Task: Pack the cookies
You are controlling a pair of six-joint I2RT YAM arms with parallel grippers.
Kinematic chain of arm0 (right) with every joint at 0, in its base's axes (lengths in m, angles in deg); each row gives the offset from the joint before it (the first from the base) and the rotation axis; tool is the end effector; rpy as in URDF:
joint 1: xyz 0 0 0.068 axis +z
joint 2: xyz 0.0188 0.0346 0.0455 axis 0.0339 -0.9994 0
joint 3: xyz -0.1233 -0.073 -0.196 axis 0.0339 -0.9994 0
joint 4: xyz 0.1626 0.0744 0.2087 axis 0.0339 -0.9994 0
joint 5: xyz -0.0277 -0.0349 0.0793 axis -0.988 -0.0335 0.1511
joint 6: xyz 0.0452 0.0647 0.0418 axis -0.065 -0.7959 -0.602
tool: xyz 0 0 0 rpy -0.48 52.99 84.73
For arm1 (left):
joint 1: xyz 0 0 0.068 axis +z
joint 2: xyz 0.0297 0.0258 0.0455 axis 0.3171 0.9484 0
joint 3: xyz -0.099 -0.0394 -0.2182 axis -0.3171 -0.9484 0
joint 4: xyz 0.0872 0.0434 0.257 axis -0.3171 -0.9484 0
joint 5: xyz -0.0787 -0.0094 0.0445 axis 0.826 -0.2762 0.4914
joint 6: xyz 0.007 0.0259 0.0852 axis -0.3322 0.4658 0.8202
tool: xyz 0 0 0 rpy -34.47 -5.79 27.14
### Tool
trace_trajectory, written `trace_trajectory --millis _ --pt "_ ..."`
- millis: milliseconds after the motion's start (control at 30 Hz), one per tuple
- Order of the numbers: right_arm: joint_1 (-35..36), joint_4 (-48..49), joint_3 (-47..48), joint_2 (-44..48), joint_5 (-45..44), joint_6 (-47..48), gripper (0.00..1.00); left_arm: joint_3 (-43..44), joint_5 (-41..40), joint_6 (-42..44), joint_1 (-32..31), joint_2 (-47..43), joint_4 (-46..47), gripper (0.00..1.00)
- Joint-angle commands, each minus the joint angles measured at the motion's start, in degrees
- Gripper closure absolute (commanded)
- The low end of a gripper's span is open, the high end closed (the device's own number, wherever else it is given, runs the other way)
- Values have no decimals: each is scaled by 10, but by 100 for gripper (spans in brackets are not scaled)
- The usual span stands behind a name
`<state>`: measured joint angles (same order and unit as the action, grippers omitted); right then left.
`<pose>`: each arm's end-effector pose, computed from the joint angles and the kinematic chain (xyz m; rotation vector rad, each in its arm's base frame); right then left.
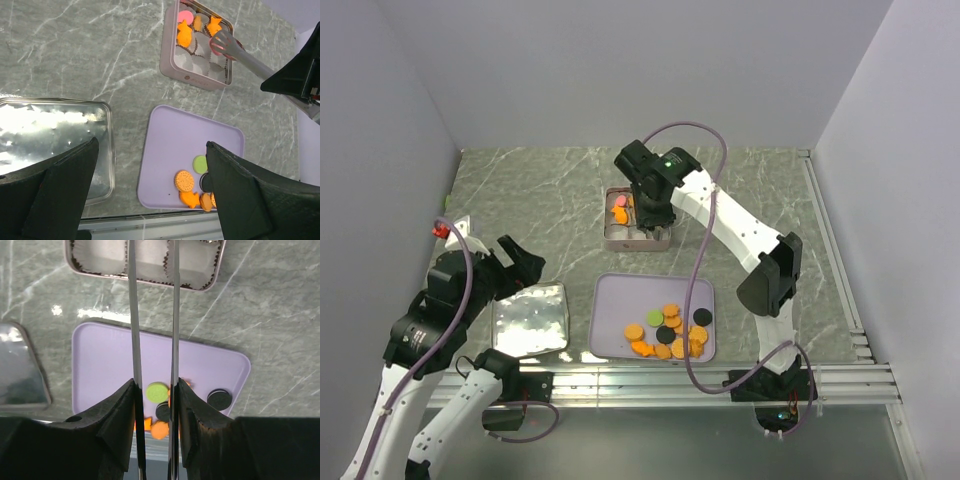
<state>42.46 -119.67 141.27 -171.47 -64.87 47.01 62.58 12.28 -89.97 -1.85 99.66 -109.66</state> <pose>0.3108 0.2805 0.2821 -0.2443 2.7042 0.0850 0.1577 -0.0475 0.3237 -0.4530 2.0359 -0.5313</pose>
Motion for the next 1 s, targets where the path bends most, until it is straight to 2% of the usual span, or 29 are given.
trace_trajectory --millis 0,467,967 --pt "-12 24 28 -5 15 24 60 21 -17 20 -1 11 5 5" --pt "-36 30 64 -69 28 51 61 38 -50 36 -1 27 -3 5" --pt "-62 53 20 -54 33 63 61 42 -69 31 -1 24 -12 5"
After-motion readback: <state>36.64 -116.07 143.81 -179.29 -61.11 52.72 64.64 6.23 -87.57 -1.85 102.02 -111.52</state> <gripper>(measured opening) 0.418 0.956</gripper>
